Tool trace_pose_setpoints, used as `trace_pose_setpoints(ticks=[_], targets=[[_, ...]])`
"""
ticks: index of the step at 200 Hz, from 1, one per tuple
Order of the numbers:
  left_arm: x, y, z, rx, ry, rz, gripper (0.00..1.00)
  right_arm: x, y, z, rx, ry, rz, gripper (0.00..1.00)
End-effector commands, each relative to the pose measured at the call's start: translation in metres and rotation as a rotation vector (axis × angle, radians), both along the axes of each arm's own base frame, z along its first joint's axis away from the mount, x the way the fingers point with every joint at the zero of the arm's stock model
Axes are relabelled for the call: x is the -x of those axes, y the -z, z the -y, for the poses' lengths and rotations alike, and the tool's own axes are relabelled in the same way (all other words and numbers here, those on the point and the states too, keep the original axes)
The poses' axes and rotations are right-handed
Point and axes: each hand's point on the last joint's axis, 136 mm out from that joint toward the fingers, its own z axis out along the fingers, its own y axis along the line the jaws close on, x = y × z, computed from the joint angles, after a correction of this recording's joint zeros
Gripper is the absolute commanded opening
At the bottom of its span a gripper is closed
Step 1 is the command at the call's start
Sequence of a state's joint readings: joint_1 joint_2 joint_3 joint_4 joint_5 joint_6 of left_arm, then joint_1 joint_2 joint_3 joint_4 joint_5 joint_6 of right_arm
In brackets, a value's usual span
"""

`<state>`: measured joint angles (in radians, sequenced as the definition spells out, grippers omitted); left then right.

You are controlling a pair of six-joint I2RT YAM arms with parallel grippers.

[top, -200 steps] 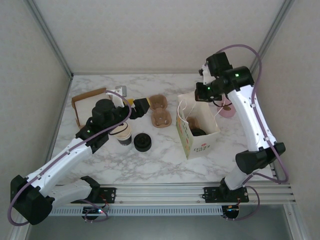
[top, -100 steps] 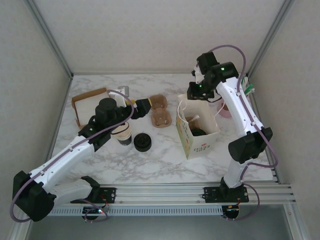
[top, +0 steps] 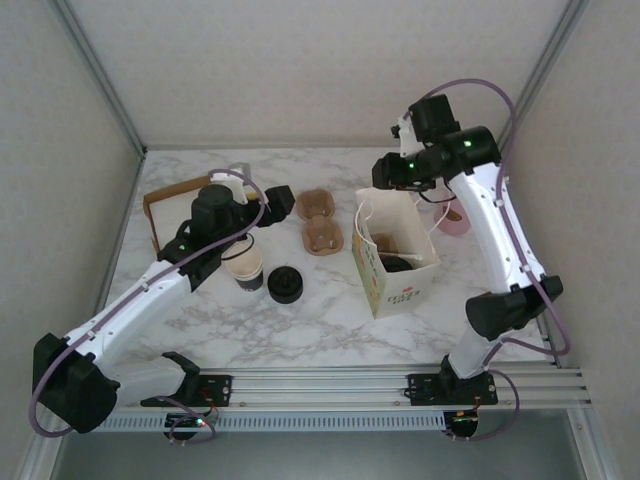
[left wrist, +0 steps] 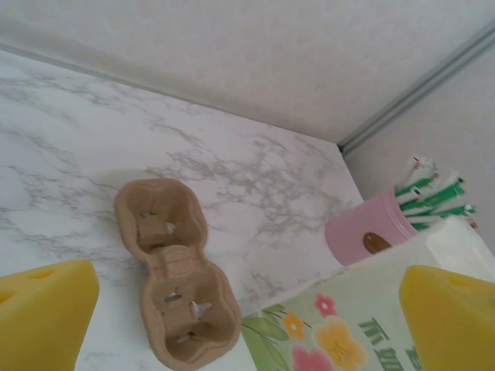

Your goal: Pack the takeout coffee

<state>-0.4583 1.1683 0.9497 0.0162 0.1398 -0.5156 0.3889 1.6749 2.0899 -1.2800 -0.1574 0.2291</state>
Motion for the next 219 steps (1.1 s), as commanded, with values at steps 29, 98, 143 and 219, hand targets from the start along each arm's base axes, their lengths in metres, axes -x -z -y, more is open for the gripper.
trace_pose_setpoints(ticks=[29,98,143,219], targets=[[-0.019,0.0,-0.044,-0.047,-0.158,-0.031,1.0,0.02,-0.039,-0.013,-0.14,-0.065,0.111,0.67],[-0.041,0.022,-0.132,-0.178,-0.48,-0.131,0.99,0.043,-0.063,-0.063,-0.276,-0.256,0.208,0.92],[-0.063,0.054,-0.18,-0.228,-0.587,-0.267,0.93,0.054,-0.052,-0.103,-0.26,-0.386,0.197,0.99],[-0.095,0.138,-0.246,-0.358,-0.645,-0.573,0.77,0.055,-0.014,-0.133,-0.191,-0.465,0.155,0.99]])
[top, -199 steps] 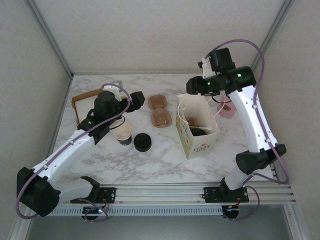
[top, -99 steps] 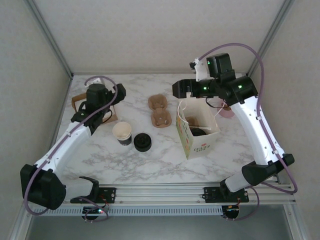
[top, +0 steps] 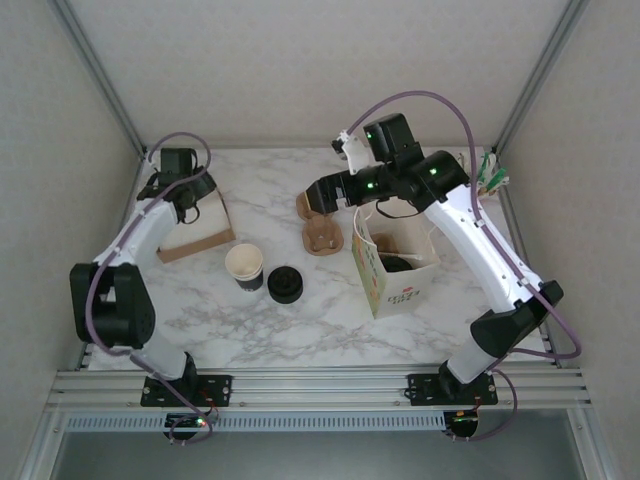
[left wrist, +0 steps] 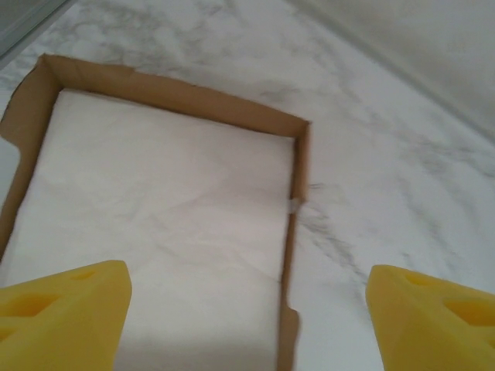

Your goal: Pack the takeout coffee

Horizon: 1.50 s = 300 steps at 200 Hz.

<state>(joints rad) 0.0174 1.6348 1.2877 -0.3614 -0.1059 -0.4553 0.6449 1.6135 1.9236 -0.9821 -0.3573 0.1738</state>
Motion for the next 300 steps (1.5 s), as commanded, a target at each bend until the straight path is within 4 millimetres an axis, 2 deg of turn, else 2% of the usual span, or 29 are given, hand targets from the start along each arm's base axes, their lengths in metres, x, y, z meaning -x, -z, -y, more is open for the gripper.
trace_pose_setpoints(ticks=[1,53,98,161,186,213,264,300], targets=[[-0.001,0.025,-0.019,-0.029,-0.008,-0.125,0.77,0.001,0.004,-0.008,0.009,-0.037,0.035,0.99],[-0.018,0.089,-0.039,-0.01,-0.002,-0.321,0.72,0.007,0.021,-0.015,0.042,-0.073,0.019,0.99],[-0.025,0.131,-0.05,-0.011,-0.006,-0.424,0.67,0.009,0.03,-0.013,0.068,-0.072,0.008,0.99],[-0.02,0.18,-0.044,0.056,0.033,-0.503,0.63,0.008,0.033,-0.012,0.074,-0.063,-0.006,0.99],[-0.019,0.181,-0.042,0.062,0.037,-0.504,0.57,0.008,0.031,-0.012,0.073,-0.059,-0.011,0.99],[-0.021,0.169,-0.045,0.05,0.03,-0.479,0.49,0.009,0.029,-0.012,0.071,-0.058,-0.011,0.99],[-0.025,0.145,-0.05,0.026,0.013,-0.436,0.44,0.007,0.031,-0.013,0.072,-0.056,-0.017,0.99],[-0.025,0.137,-0.051,0.018,0.008,-0.424,0.38,0.007,0.029,-0.013,0.074,-0.059,-0.013,0.99]])
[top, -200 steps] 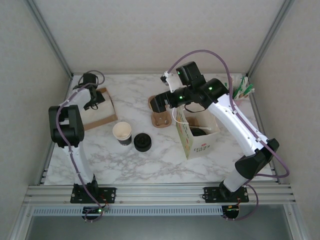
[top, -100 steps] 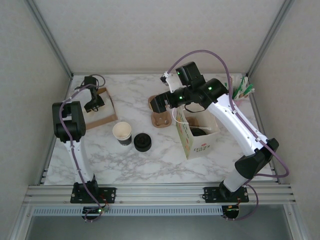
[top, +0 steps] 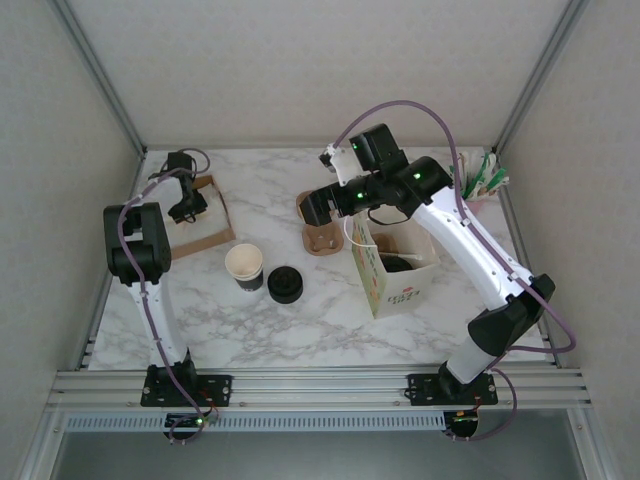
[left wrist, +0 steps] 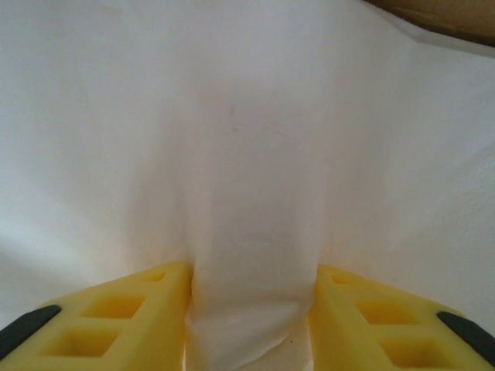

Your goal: Pack the takeout coffee

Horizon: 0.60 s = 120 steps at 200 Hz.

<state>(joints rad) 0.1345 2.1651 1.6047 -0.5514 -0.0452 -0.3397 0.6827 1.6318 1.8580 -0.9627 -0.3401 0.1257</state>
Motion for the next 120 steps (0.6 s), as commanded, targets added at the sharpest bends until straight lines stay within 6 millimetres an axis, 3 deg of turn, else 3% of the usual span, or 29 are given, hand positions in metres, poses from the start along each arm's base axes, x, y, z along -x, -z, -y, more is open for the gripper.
trace_pose_setpoints(ticks=[1,120], targets=[[0.007,-0.014,-0.003,-0.005,-0.005,0.0,0.38,0.002,-0.001,-0.001,0.011,-0.001,-0.002,0.99],[0.008,-0.036,-0.007,-0.031,-0.015,0.039,0.26,0.0,-0.003,-0.003,0.017,-0.002,-0.008,0.99]])
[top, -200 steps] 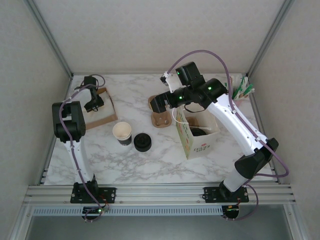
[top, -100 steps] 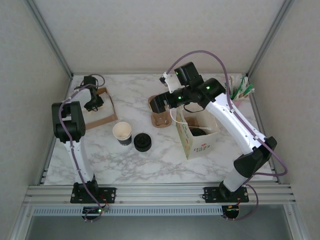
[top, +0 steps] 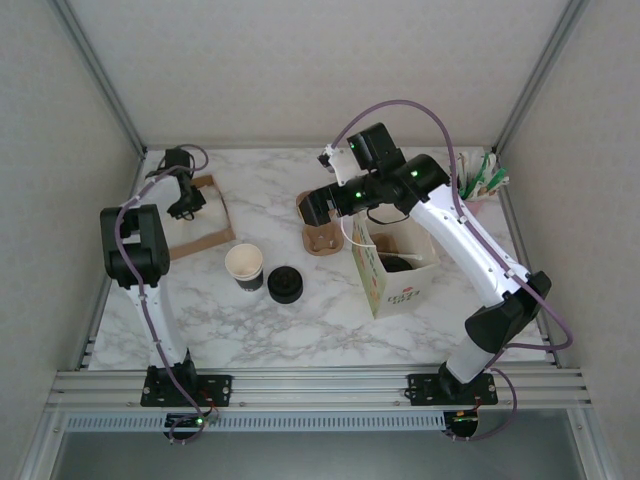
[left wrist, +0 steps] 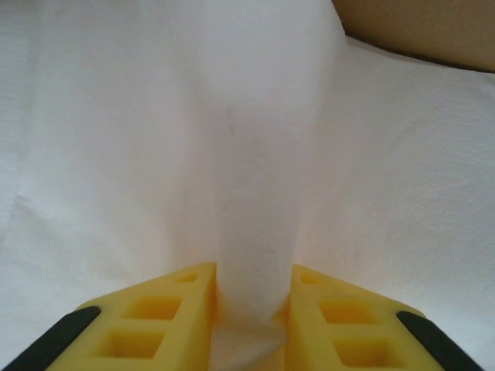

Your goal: Pack the takeout coffee

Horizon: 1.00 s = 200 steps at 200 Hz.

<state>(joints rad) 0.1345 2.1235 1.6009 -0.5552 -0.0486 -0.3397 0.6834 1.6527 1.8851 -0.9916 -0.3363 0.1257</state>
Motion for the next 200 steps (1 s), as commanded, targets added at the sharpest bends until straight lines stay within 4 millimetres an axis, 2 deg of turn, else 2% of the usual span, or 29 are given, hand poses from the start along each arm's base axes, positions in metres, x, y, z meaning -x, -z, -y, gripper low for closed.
trace_pose_setpoints(ticks=[1,62,90,103,148,184,200], targets=[[0.009,-0.018,-0.006,-0.023,-0.014,0.006,0.26,0.001,-0.006,-0.003,0.0,-0.005,0.008,0.99],[0.009,-0.03,-0.008,-0.035,-0.018,0.028,0.24,0.002,-0.006,-0.006,0.008,-0.012,0.008,0.99],[0.009,-0.036,-0.008,-0.041,-0.02,0.041,0.17,0.002,-0.006,-0.007,0.013,-0.014,0.011,0.99],[0.009,-0.038,-0.009,-0.044,-0.022,0.044,0.16,0.003,-0.007,-0.008,0.013,-0.015,0.012,0.99],[0.01,-0.057,-0.009,-0.048,-0.026,0.087,0.16,0.004,-0.007,-0.009,0.022,-0.015,0.015,0.99],[0.011,-0.077,-0.005,-0.037,-0.019,0.136,0.0,0.003,-0.01,-0.009,0.02,-0.006,0.031,0.99],[0.01,-0.088,0.0,-0.027,-0.004,0.166,0.0,0.001,-0.015,-0.009,0.009,0.008,0.048,0.99]])
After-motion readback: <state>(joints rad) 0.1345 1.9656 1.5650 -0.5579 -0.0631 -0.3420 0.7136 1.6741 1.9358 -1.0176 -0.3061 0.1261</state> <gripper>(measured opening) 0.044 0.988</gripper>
